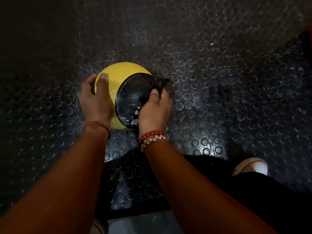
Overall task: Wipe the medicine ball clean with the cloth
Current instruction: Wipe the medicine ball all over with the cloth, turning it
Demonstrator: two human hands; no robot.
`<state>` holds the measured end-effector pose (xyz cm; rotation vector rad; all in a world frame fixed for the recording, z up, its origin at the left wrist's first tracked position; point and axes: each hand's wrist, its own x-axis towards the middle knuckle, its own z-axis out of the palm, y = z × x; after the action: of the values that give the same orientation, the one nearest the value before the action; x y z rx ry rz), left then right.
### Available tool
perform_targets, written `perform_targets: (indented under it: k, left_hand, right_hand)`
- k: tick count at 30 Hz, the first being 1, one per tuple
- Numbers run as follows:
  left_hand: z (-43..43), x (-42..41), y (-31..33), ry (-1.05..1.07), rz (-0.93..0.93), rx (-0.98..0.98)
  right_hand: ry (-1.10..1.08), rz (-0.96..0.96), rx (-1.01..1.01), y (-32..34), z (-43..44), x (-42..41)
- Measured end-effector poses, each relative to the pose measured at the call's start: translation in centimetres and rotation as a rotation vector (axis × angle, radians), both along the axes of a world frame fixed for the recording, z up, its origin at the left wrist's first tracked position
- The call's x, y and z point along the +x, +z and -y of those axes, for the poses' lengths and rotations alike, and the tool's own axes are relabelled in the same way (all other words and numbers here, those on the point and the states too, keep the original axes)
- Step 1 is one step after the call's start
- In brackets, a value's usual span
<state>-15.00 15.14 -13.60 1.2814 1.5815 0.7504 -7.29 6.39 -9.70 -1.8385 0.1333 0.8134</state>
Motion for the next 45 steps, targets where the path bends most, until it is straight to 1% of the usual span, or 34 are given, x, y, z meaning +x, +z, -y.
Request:
perform_targets:
  k: [2,4,6,9,12,15,17,19,21,23,25,27,28,30,34,37,42,44,45]
  left_hand:
    - [0.1,-0.1,0.1,0.003,0.005,-0.007]
    - [0.4,-0.2,0.1,0.012,0.018,-0.003]
    - [0.6,-0.4,0.1,0.021,0.036,-0.005]
    - [0.8,-0.7,0.2,0.018,0.062,-0.019]
    - [0.5,-0.8,0.5,0.031,0.078,-0.038]
    - [0.4,-0.6,0.7,0.055,0.093,-0.058]
    - [0.4,-0.6,0.9,0.059,0.107,-0.067]
    - [0.4,-0.5,1.0,0.057,0.102,-0.066]
    - [0.4,-0.5,1.1,0.047,0.098,-0.060]
    - [0.4,-0.6,1.2,0.037,0.099,-0.058]
    - [0.5,-0.7,1.3,0.028,0.096,-0.066]
    - [0.6,-0.8,1.4,0.026,0.103,-0.071]
    - [0.6,-0.9,1.4,0.024,0.112,-0.073]
    - [0.6,-0.8,1.4,0.023,0.129,-0.079]
    - [0.6,-0.8,1.5,0.047,0.153,-0.085]
    - [0.4,-0.9,1.4,0.059,0.164,-0.097]
    - [-0.1,-0.9,1.1,0.002,0.105,-0.047]
    - [-0.3,-0.9,0.9,-0.026,0.076,-0.039]
    - [-0.4,-0.8,0.9,-0.031,0.059,-0.035]
  right_hand:
    - [0.082,0.112,0.011,-0.3,-0.3,1.1]
    - [0.163,0.127,0.010,-0.9,-0.7,2.6]
    - [0.191,0.040,0.010,-1.4,-1.1,4.0]
    - [0.141,-0.186,-0.013,-2.3,-1.4,5.3]
    - [0.055,-0.360,-0.047,-3.0,-1.0,5.3]
    - [-0.007,-0.455,-0.088,-3.0,-0.3,4.6]
    - [-0.044,-0.459,-0.098,-2.5,0.0,3.7]
    - [-0.081,-0.397,-0.084,-2.0,-0.1,2.4]
    - [-0.090,-0.249,-0.043,-1.5,0.0,0.9]
    - [-0.031,-0.056,-0.013,-1.0,0.0,0.2]
    - [0.062,0.092,-0.004,-0.8,-0.4,0.8]
    - [0.169,0.179,-0.003,-1.2,-1.0,2.0]
    - [0.194,0.186,-0.001,-1.3,-1.4,2.5]
    - [0.213,0.108,0.013,-1.6,-1.8,3.6]
    - [0.172,-0.181,0.029,-2.3,-1.7,5.6]
    - [0.090,-0.325,-0.012,-2.7,-1.4,5.3]
    - [-0.079,-0.463,-0.068,-2.5,-0.2,3.0]
    - [-0.133,-0.440,-0.054,-2.0,0.0,1.2]
    - [-0.141,-0.386,-0.054,-1.7,-0.1,0.4]
